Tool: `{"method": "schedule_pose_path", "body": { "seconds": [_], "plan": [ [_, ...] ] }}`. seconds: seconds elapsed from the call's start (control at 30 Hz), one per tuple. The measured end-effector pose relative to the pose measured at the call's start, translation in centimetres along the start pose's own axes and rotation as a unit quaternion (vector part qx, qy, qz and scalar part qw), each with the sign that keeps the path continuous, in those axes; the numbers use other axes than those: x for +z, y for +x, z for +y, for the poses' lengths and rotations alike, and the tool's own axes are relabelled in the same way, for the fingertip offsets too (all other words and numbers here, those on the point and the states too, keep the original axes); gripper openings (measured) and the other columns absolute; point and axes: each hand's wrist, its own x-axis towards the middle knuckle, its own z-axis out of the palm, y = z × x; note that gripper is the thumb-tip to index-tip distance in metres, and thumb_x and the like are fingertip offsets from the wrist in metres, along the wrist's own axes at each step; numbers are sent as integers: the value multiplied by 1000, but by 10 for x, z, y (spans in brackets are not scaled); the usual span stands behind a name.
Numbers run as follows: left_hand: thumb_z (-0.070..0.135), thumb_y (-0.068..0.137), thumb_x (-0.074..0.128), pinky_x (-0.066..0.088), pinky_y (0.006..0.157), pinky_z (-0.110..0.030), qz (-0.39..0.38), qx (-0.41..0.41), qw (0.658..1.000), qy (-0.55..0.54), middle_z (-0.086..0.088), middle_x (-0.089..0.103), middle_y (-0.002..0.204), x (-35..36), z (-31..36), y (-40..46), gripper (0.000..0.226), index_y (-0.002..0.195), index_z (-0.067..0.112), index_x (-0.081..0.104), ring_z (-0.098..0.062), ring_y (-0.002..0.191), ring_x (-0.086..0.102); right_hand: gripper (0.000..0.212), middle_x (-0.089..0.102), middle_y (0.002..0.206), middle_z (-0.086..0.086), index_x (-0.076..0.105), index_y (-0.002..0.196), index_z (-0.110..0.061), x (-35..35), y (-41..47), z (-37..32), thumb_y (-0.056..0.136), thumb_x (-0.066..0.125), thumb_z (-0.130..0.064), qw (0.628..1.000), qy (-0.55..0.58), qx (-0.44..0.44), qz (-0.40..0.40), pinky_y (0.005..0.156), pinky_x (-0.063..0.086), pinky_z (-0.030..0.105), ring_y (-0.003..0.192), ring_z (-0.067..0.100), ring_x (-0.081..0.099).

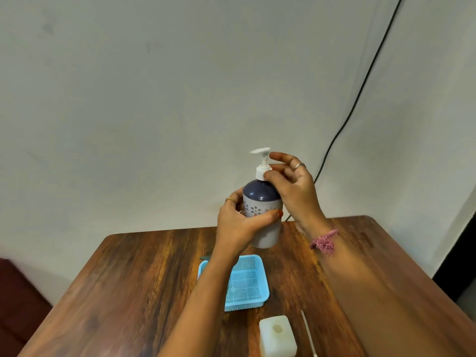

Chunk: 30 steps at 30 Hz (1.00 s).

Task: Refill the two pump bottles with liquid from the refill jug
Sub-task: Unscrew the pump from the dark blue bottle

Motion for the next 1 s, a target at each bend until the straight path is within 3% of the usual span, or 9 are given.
{"method": "schedule_pose_path", "body": {
  "seconds": [0.13,0.23,0.3,0.43,0.57,0.67,0.77,0.83,1.0],
  "plan": [
    [43,50,86,53,69,-15,5,3,1000,9,13,64,103,1,0,0,74,115,28,55,-3,91,64,42,64,117,-4,51,127,-23,2,1,1,88,64,-20,1000,8,3,-18,86,54,28,106,12,62],
    [29,63,86,53,70,-14,3,-3,1000,19,9,62,108,-1,-1,0,68,121,24,51,-9,95,63,54,63,106,-5,51,121,-21,4,0,2,75,79,-23,999,-43,-19,-3,82,56,28,99,12,64],
    [27,62,87,54,71,-15,4,-6,1000,17,9,62,108,-2,-3,-1,69,120,25,51,-8,94,63,47,66,101,-2,54,117,-21,3,-1,3,77,77,-17,999,-37,-16,2,80,56,28,96,15,66],
    [27,61,87,54,71,-15,12,-5,1000,21,9,62,108,-3,-4,-3,70,122,23,52,-7,93,63,36,67,115,-1,54,122,-26,3,-2,4,88,62,-15,999,21,16,-30,85,54,30,105,15,64],
    [27,61,87,52,69,-13,13,-12,1000,15,13,61,104,-3,-3,-2,66,117,27,51,-6,93,63,53,64,108,-5,53,120,-22,7,-2,4,74,79,-24,999,-30,-12,-8,82,56,29,99,10,64],
    [26,61,88,53,70,-15,13,-16,1000,10,12,63,104,-4,-3,-3,67,117,27,52,-5,91,64,52,67,101,0,54,119,-23,4,-1,6,74,79,-18,1000,-30,0,-3,82,57,32,97,15,66],
    [24,61,88,54,69,-15,17,-13,1000,13,10,63,104,-3,-3,-4,67,118,25,53,-5,90,64,50,64,119,-3,48,121,-36,1,-1,7,80,72,-19,999,-20,15,-25,90,54,37,110,14,60],
    [25,62,87,54,70,-16,17,-10,1000,18,9,62,105,-3,-3,-4,67,119,24,53,-7,91,63,57,61,122,-8,43,126,-35,2,-2,6,79,73,-23,999,-16,25,-32,90,52,31,114,11,57],
    [26,60,88,55,74,-18,18,-14,1000,20,7,63,107,-2,-5,-6,71,121,23,52,-9,94,63,47,69,99,-2,56,112,-25,3,-7,2,71,81,-25,999,-35,27,6,77,56,24,92,9,67]
  ]
}}
